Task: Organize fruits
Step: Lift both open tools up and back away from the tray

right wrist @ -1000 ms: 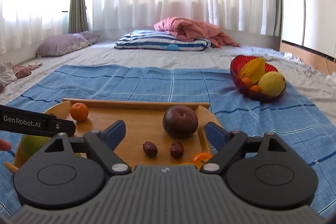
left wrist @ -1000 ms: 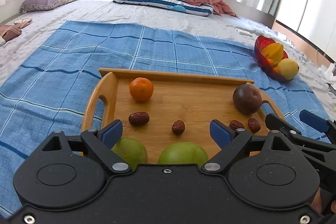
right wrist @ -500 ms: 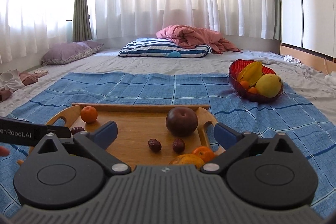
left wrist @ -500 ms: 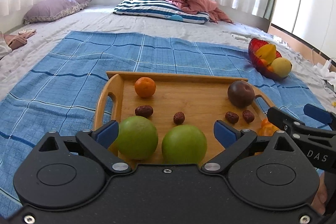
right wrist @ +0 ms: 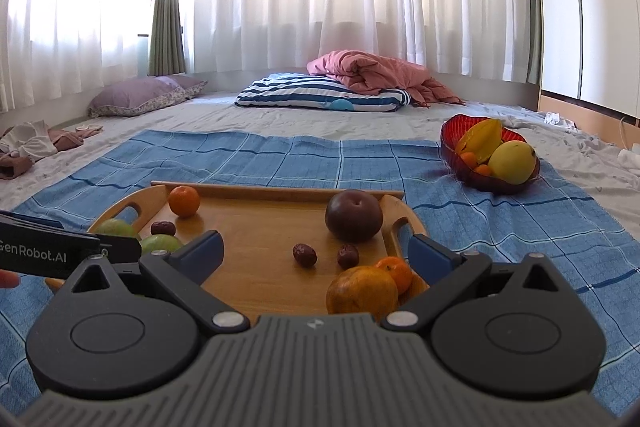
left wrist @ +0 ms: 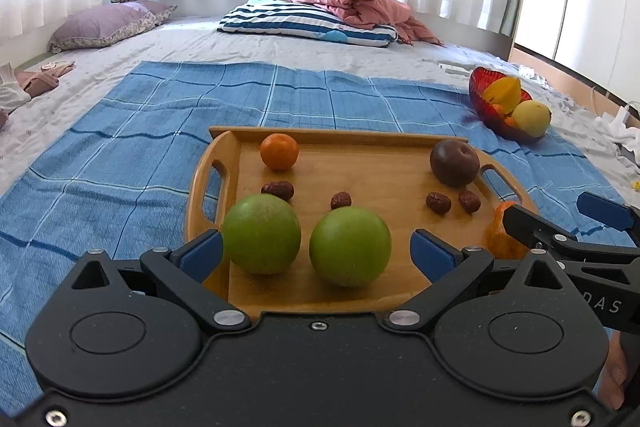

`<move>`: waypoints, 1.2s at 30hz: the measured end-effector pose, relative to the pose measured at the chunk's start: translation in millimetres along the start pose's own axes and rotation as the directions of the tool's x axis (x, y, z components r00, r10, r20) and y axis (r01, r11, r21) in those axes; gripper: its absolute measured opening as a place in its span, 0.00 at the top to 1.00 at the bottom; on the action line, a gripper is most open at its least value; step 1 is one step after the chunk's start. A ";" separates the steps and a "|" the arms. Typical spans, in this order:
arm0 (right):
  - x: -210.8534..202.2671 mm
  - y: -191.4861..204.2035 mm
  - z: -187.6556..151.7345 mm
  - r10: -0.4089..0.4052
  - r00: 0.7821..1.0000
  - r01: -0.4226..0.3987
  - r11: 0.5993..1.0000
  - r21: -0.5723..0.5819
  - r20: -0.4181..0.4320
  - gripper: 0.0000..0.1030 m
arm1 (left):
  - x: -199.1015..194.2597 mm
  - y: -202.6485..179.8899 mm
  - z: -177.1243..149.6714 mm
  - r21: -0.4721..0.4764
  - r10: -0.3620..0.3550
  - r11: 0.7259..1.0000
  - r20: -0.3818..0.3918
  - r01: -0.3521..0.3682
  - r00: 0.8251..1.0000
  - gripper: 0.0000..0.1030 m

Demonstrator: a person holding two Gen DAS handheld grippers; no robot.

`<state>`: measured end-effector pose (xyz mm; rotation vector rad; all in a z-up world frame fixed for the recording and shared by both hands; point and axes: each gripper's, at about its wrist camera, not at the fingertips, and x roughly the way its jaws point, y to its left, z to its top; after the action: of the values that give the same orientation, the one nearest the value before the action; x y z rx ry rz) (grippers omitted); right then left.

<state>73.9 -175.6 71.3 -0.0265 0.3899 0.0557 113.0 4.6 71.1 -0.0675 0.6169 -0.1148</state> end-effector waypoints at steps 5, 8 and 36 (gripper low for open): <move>-2.3 0.9 -6.8 -0.009 1.000 0.009 1.000 -0.013 0.000 0.00 | -0.2 -1.6 -8.1 0.005 0.009 1.000 -0.004 -0.009 1.000 0.03; -2.7 1.0 -11.6 -0.015 1.000 0.015 1.000 -0.020 -0.003 0.00 | 0.9 -2.1 -13.7 0.001 0.008 1.000 -0.009 -0.008 1.000 0.03; 17.8 -3.1 -61.6 -0.033 0.991 0.031 0.999 -0.018 -0.126 0.00 | 21.9 -11.4 -62.3 0.018 0.056 0.998 -0.060 -0.055 0.997 0.00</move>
<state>67.2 -180.1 7.6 -0.0526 0.5157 0.0257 93.6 -11.2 9.0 -0.0311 0.6776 -0.0678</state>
